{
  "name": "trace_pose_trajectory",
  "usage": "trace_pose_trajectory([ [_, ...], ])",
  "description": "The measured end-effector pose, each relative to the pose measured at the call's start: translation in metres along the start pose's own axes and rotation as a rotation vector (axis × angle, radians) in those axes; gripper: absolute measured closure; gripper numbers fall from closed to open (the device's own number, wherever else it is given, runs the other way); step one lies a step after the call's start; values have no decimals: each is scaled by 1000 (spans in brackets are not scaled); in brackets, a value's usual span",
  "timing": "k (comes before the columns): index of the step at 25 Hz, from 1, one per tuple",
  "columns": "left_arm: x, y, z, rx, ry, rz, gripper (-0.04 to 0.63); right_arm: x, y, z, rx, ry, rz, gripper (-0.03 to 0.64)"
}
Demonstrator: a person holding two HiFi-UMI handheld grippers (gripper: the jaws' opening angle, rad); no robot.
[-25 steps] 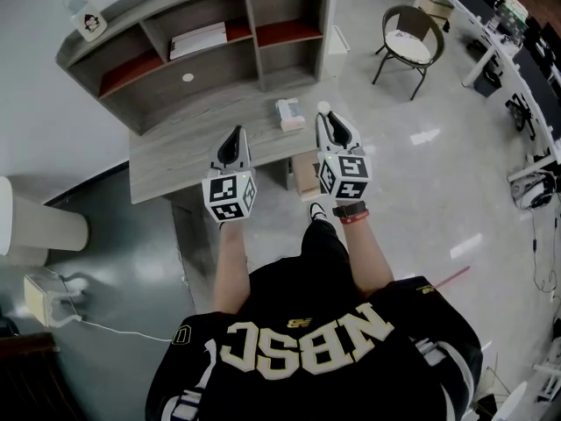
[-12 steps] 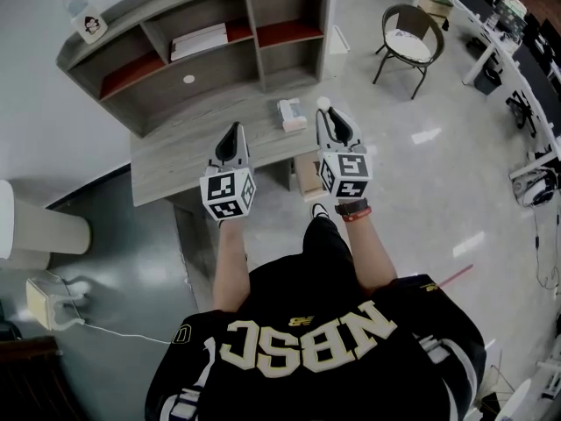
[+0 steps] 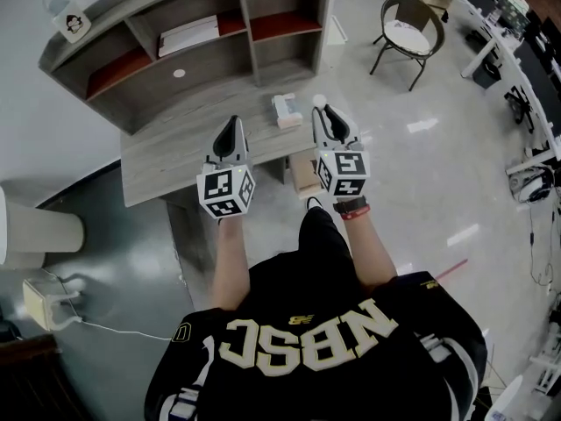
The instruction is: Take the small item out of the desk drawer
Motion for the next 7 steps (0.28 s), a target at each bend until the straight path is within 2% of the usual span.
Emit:
trace_pose_trajectory([
  [3, 15, 2, -19, -4, 30, 8, 583, 14, -12, -36, -3, 91, -14, 533],
  [7, 42, 12, -51, 0, 79, 26, 583, 37, -31, -120, 15, 281, -25, 533],
])
Point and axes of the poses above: the fingertips, and each gripper's own axes: x forward along the fingers, y to its left, z out of its top, the point moved 7 cm from there along -x, backward along the fingers, and after that the axes turned 7 degrees about -y, right-handed, at the moved point
